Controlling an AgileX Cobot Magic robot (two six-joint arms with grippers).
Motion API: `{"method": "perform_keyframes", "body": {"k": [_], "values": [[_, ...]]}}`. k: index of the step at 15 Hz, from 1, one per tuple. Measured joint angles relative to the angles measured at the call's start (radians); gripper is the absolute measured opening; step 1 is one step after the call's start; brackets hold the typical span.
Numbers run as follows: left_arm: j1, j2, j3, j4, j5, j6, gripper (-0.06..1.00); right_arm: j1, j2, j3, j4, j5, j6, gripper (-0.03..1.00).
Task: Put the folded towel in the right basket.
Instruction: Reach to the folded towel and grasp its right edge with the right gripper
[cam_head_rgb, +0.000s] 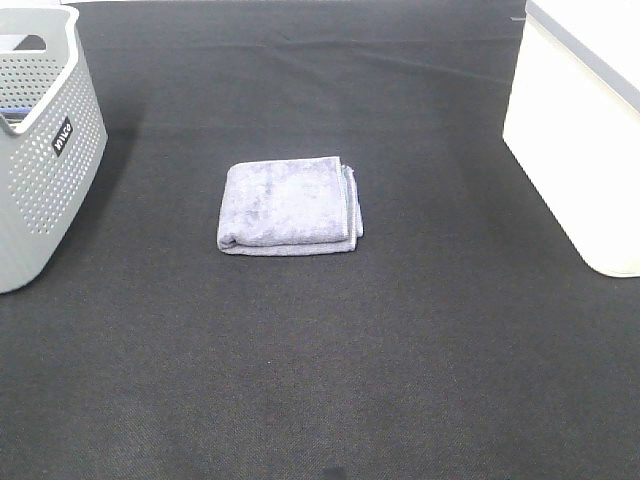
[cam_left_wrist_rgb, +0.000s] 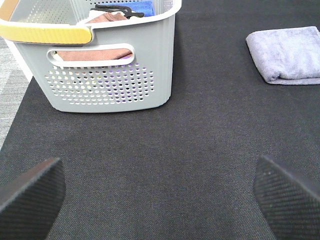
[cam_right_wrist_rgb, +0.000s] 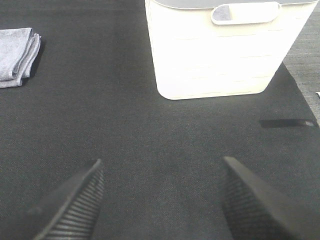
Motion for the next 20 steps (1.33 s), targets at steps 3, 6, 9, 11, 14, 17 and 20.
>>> {"method": "perform_keyframes", "body": {"k": [3,6,9,11,14,17,20], "values": [[0.0,0.0,0.0,0.0,0.0,0.0,0.97,0.0,0.062,-0.024,0.0,-0.065,0.0,0.63],[0.0,0.0,0.0,0.0,0.0,0.0,0.97,0.0,0.277,-0.104,0.053,-0.162,0.0,0.63],[0.0,0.0,0.0,0.0,0.0,0.0,0.97,0.0,0.508,-0.196,0.134,-0.181,0.0,0.63],[0.0,0.0,0.0,0.0,0.0,0.0,0.97,0.0,0.692,-0.278,0.198,-0.181,-0.042,0.63],[0.0,0.0,0.0,0.0,0.0,0.0,0.97,0.0,0.862,-0.377,0.253,-0.173,-0.126,0.63],[0.0,0.0,0.0,0.0,0.0,0.0,0.97,0.0,1.165,-0.596,0.296,-0.126,-0.183,0.63],[0.0,0.0,0.0,0.0,0.0,0.0,0.97,0.0,1.381,-0.815,0.369,-0.085,-0.223,0.63]]}}
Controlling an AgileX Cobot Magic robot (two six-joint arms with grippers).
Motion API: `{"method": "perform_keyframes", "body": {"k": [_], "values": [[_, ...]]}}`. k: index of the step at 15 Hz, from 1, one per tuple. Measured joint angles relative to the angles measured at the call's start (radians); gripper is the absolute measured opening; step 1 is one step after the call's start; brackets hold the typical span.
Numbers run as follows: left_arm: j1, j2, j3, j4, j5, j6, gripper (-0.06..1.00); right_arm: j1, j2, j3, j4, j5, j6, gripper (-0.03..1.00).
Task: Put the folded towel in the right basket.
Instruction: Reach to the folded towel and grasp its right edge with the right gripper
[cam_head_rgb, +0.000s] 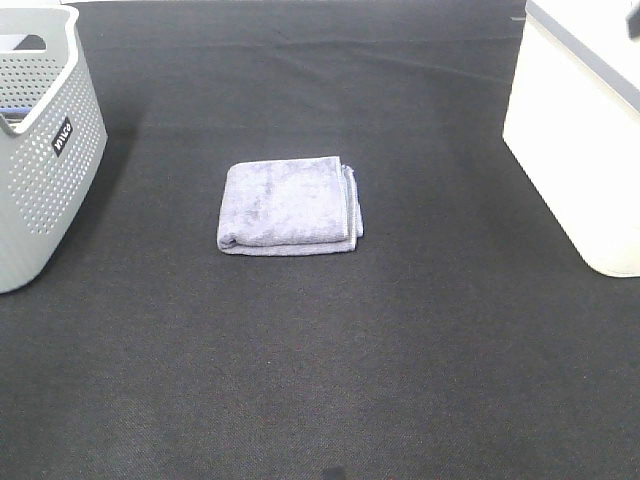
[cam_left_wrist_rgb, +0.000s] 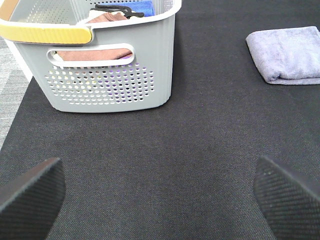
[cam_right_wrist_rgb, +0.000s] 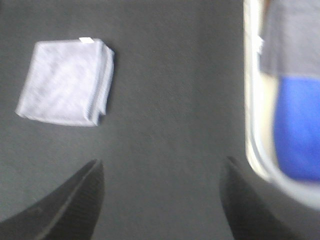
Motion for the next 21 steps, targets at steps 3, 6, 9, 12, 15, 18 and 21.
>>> {"method": "perform_keyframes", "body": {"k": [3,6,9,12,15,18,21], "values": [[0.0,0.0,0.0,0.0,0.0,0.0,0.97,0.019,0.191,-0.198,0.046,0.054,-0.015,0.63],[0.0,0.0,0.0,0.0,0.0,0.0,0.97,0.146,0.403,-0.393,0.047,0.093,-0.013,0.63],[0.0,0.0,0.0,0.0,0.0,0.0,0.97,0.203,0.575,-0.529,0.072,0.128,0.062,0.63],[0.0,0.0,0.0,0.0,0.0,0.0,0.97,0.214,0.754,-0.648,0.146,0.171,0.092,0.63],[0.0,0.0,0.0,0.0,0.0,0.0,0.97,0.226,0.894,-0.722,0.198,0.196,0.094,0.63],[0.0,0.0,0.0,0.0,0.0,0.0,0.97,0.226,0.994,-0.771,0.223,0.211,0.094,0.63],[0.0,0.0,0.0,0.0,0.0,0.0,0.97,0.226,1.098,-0.822,0.27,0.214,0.086,0.63]]}}
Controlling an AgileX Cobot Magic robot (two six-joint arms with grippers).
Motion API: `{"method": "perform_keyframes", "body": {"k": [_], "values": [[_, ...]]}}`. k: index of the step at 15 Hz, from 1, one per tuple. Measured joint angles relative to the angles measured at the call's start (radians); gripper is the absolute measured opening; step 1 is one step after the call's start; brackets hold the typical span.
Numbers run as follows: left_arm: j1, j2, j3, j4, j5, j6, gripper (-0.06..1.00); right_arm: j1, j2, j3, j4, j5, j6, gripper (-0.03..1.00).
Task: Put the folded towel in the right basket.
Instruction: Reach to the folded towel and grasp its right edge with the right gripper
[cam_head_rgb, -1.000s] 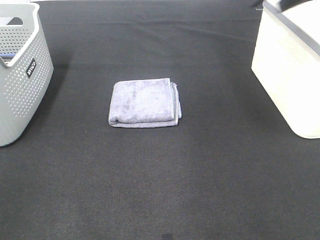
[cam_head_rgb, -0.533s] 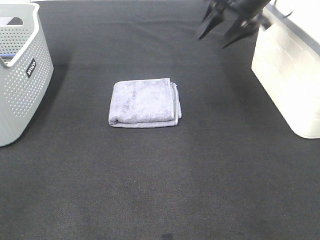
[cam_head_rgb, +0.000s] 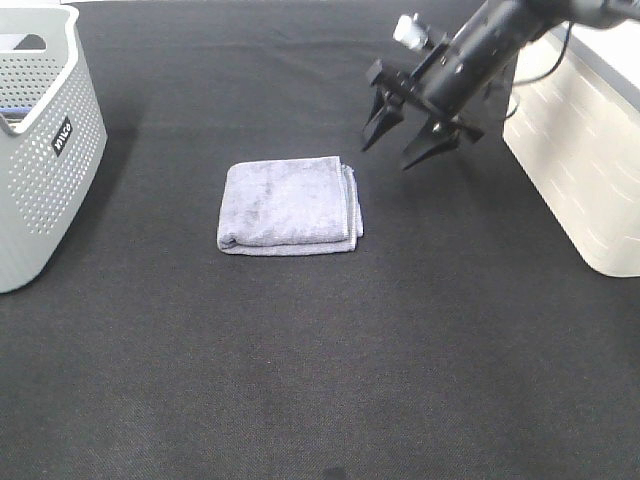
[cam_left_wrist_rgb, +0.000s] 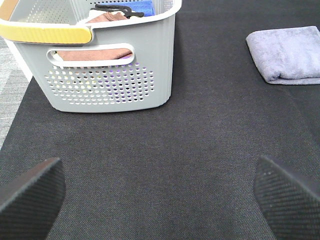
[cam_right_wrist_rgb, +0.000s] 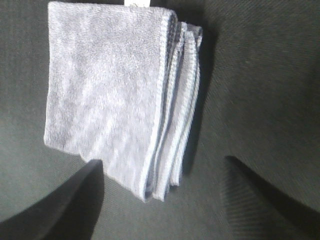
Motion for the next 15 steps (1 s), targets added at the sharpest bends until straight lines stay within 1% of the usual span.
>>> {"method": "perform_keyframes", "body": {"k": [3,8,11,12,14,15], "values": [[0.0,0.0,0.0,0.0,0.0,0.0,0.97,0.002,0.073,-0.036,0.036,0.004,-0.016,0.63],[0.0,0.0,0.0,0.0,0.0,0.0,0.97,0.056,0.133,-0.037,0.037,0.004,-0.056,0.63],[0.0,0.0,0.0,0.0,0.0,0.0,0.97,0.057,0.149,-0.042,0.038,-0.008,-0.056,0.63],[0.0,0.0,0.0,0.0,0.0,0.0,0.97,0.057,0.154,-0.045,0.045,-0.015,-0.057,0.63],[0.0,0.0,0.0,0.0,0.0,0.0,0.97,0.057,0.157,-0.045,0.07,-0.038,-0.078,0.54],[0.0,0.0,0.0,0.0,0.0,0.0,0.97,0.057,0.157,-0.045,0.07,-0.038,-0.078,0.54]]}}
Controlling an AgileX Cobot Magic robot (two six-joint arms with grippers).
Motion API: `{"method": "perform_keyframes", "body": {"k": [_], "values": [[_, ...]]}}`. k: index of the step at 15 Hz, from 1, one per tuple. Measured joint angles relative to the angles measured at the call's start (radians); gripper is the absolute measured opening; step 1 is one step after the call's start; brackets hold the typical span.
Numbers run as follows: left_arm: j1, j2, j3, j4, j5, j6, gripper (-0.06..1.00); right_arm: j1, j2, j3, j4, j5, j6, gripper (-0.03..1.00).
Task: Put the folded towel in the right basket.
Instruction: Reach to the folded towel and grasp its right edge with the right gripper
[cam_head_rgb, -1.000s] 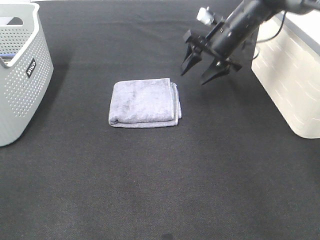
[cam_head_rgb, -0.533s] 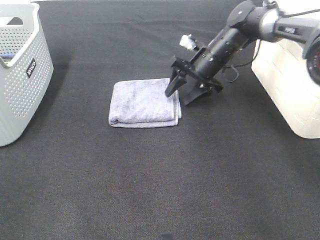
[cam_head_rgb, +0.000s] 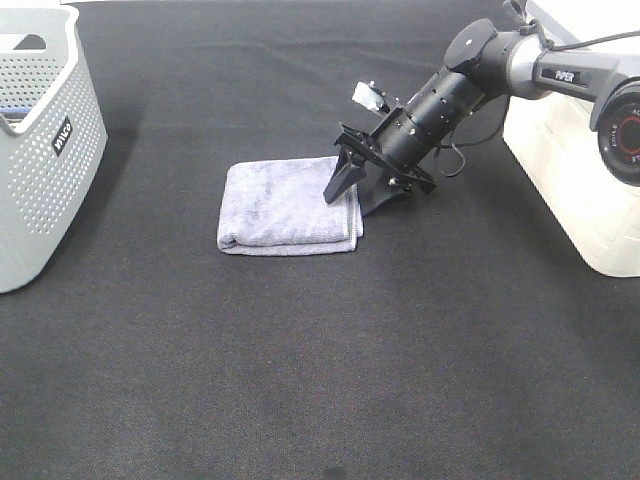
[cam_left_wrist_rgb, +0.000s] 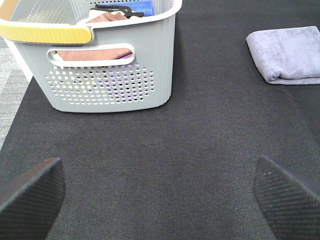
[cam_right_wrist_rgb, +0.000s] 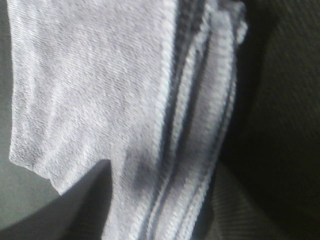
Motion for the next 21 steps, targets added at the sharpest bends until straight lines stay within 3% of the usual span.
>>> {"method": "perform_keyframes", "body": {"k": [6,7,8,9,14,21], "values": [[0.0,0.0,0.0,0.0,0.0,0.0,0.97,0.0,0.0,0.0,0.058,-0.014,-0.023,0.32],[0.0,0.0,0.0,0.0,0.0,0.0,0.97,0.0,0.0,0.0,0.063,-0.014,-0.023,0.25],[0.0,0.0,0.0,0.0,0.0,0.0,0.97,0.0,0.0,0.0,0.063,-0.014,-0.023,0.1],[0.0,0.0,0.0,0.0,0.0,0.0,0.97,0.0,0.0,0.0,0.063,-0.013,-0.023,0.05],[0.0,0.0,0.0,0.0,0.0,0.0,0.97,0.0,0.001,-0.017,0.091,0.036,-0.076,0.05],[0.0,0.0,0.0,0.0,0.0,0.0,0.97,0.0,-0.013,-0.213,0.092,0.059,-0.074,0.05]]}}
